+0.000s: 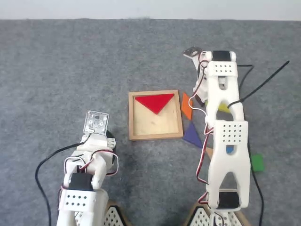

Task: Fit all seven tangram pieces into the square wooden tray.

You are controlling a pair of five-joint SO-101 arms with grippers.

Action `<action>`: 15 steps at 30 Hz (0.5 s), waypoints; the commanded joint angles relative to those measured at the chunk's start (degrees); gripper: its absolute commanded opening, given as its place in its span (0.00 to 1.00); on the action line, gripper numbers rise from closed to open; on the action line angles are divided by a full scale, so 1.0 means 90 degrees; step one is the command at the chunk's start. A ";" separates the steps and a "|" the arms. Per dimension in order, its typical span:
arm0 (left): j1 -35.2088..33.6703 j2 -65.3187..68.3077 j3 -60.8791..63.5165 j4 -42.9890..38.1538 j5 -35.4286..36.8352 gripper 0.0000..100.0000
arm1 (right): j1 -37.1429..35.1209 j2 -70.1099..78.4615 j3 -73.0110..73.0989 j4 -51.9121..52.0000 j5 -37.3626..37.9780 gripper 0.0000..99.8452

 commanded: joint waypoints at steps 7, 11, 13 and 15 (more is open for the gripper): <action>-0.0029 -0.0078 -0.0054 0.0010 0.0039 0.02 | -0.0718 -0.2789 0.1915 0.0298 -0.0049 0.25; -0.0029 -0.0078 -0.0054 0.0010 0.0039 0.02 | -0.1382 -0.3961 0.2999 0.0278 0.0088 0.25; -0.0029 -0.0078 -0.0054 0.0010 0.0039 0.02 | -0.1753 -0.4430 0.3419 0.0269 0.0459 0.25; -0.0029 -0.0078 -0.0054 0.0010 0.0039 0.02 | -0.2115 -0.4752 0.3712 0.0259 0.0830 0.25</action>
